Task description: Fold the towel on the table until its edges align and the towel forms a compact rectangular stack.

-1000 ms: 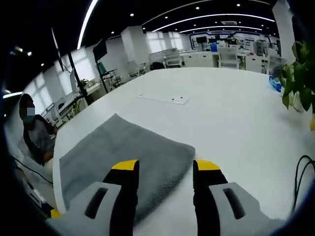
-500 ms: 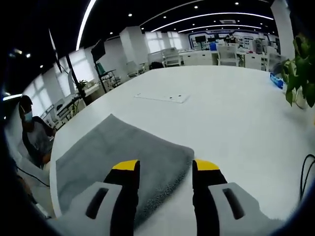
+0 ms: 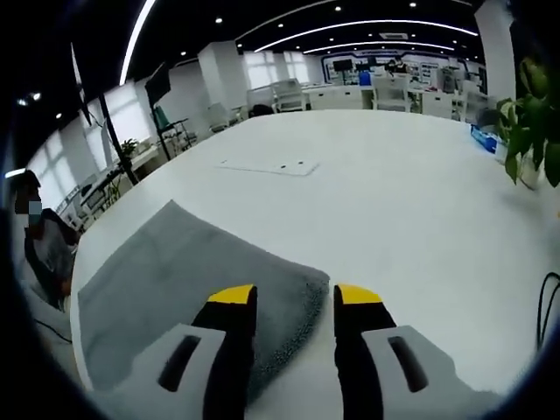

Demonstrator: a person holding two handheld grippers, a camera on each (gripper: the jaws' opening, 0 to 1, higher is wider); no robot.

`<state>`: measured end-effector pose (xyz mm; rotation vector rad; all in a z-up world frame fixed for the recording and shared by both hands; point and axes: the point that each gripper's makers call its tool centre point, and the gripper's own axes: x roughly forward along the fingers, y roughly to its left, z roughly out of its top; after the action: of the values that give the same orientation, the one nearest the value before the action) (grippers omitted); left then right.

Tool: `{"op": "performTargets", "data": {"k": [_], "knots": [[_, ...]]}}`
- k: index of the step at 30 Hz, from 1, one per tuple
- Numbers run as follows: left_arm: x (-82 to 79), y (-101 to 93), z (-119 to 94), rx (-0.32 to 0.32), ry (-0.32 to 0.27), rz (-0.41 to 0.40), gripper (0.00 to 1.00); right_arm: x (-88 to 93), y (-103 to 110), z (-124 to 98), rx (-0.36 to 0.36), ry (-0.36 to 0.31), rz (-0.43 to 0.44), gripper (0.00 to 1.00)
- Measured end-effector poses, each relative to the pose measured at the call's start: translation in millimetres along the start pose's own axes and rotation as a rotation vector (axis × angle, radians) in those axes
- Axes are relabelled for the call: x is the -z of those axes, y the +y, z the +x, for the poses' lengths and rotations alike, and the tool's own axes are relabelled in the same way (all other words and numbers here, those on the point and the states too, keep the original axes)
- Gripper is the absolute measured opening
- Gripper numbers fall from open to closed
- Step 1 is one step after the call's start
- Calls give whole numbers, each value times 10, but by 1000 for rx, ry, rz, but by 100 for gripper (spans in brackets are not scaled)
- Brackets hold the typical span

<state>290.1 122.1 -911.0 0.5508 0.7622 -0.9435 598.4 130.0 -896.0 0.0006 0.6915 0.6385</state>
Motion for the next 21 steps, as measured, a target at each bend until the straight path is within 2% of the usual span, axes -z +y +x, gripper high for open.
{"op": "performTargets", "data": {"k": [4,7,11,13,15,20,21], "knots": [[7,-6,4,-2,10,7,19,41,-59,73,26,23,6,26],[18,5,5,-2,14,2,17,141,-89,97,41,68,3,21],[17,3,0,-2,15,3,16,108,-129,67,52,51,8,16],[21,8,-6,-12,12,10,11,138,-87,55,24,71,-17,5],[16,19,-5,-25,10,18,7,138,-86,20,35,78,-32,3],[-58,20,-14,-9,-12,-110,5,136,-144,-48,48,77,-67,1],[-86,19,-18,-6,-17,-103,4,143,-162,-82,50,79,-74,1]]}}
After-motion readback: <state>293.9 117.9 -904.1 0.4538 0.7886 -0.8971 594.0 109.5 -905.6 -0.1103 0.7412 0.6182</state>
